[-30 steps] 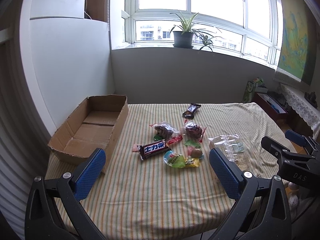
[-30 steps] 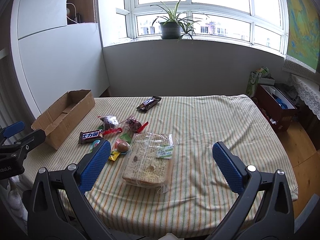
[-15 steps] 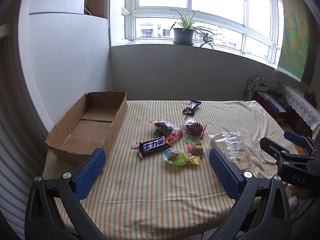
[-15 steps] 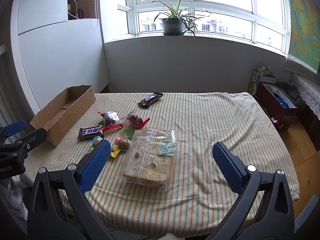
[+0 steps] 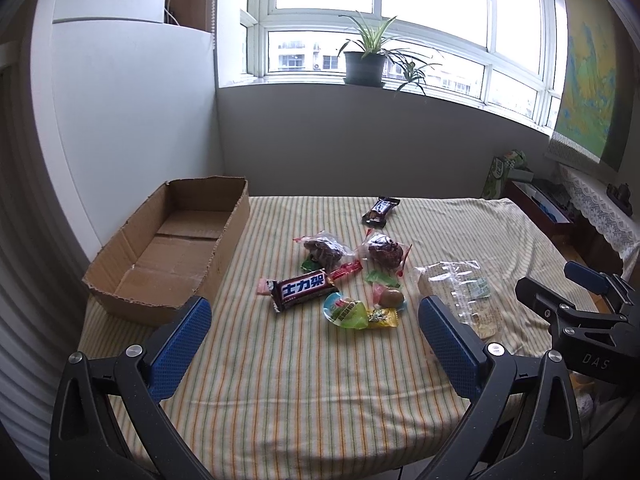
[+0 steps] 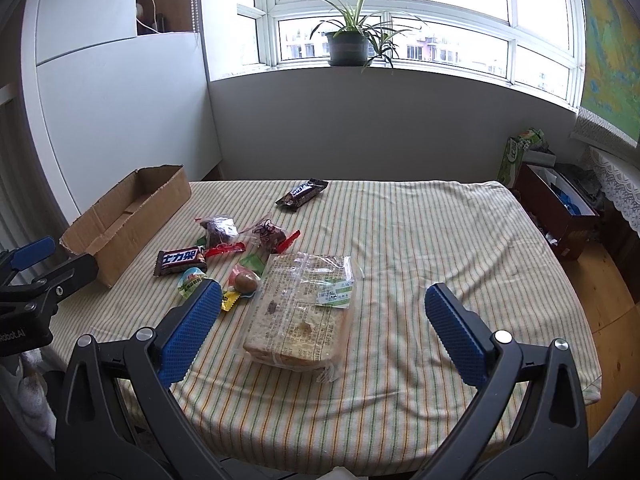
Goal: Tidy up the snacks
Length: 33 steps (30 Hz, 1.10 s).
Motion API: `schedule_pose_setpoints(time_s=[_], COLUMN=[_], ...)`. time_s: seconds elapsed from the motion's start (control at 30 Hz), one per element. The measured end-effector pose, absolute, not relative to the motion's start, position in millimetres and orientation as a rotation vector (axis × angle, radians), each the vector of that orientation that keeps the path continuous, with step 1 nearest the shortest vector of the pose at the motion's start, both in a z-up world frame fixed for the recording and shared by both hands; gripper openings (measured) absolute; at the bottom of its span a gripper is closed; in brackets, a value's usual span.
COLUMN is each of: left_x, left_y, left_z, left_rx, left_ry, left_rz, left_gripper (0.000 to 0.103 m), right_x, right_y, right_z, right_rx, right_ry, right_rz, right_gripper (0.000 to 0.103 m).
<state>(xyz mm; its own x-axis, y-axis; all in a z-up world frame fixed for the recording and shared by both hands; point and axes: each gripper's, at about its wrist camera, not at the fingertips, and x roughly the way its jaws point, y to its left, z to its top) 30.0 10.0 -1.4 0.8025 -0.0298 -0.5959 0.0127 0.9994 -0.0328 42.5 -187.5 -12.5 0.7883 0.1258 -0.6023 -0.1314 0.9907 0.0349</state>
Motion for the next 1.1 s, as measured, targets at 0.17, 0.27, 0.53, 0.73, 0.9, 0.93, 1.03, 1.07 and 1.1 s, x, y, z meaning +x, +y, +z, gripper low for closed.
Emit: schedule_pose_setpoints(time_s=[0.17,0.27,0.53,0.73,0.9,0.93,1.03,1.07,1.1], left_x=[33.1,36.4,49.7,64.5,76.6,78.9,85.4,87.1,88.8], left_y=[7.6,8.1,3.5,-14.6,-33.2,-37.2,-45.2,-47.0,-48.6], left_z=[-5.6,-11.2,-29.9,-46.5,-58.0,-60.0,-65.2,-66.9,-68.3], left_rx=[-0.029,-0.039,-0.132,-0.208,-0.193,-0.184,-0.172,-0.171,-0.175], left_ry=[0.649,0.666,0.747,0.834,0.885,0.893,0.922,0.930,0.938], left_rz=[-0.034,-0.044,-0.157,-0.303,-0.354,-0.360,-0.383,-0.393,-0.403], left_gripper=[0.103,0.102,0.089,0.072,0.064,0.062,0.048,0.047,0.046], right_x=[46.3,50.5,72.6,90.0,99.0,101.0,106.5,108.3,110.3], right_y=[-194.1,-200.2,-223.3,-227.8,-224.7,-224.3,-225.6,-227.3,-227.7], right_z=[-16.9,-22.9,-49.4,-68.3,-76.3,-78.1,-83.4,-84.8,-87.1], right_rx=[0.004,0.023,0.156,0.252,0.248,0.250,0.273,0.282,0.287], right_ry=[0.663,0.689,0.801,0.890,0.920,0.927,0.948,0.956,0.963], right_rz=[0.142,0.157,0.233,0.328,0.353,0.360,0.379,0.383,0.388], right_gripper=[0.103,0.102,0.089,0.069,0.063,0.061,0.058,0.058,0.057])
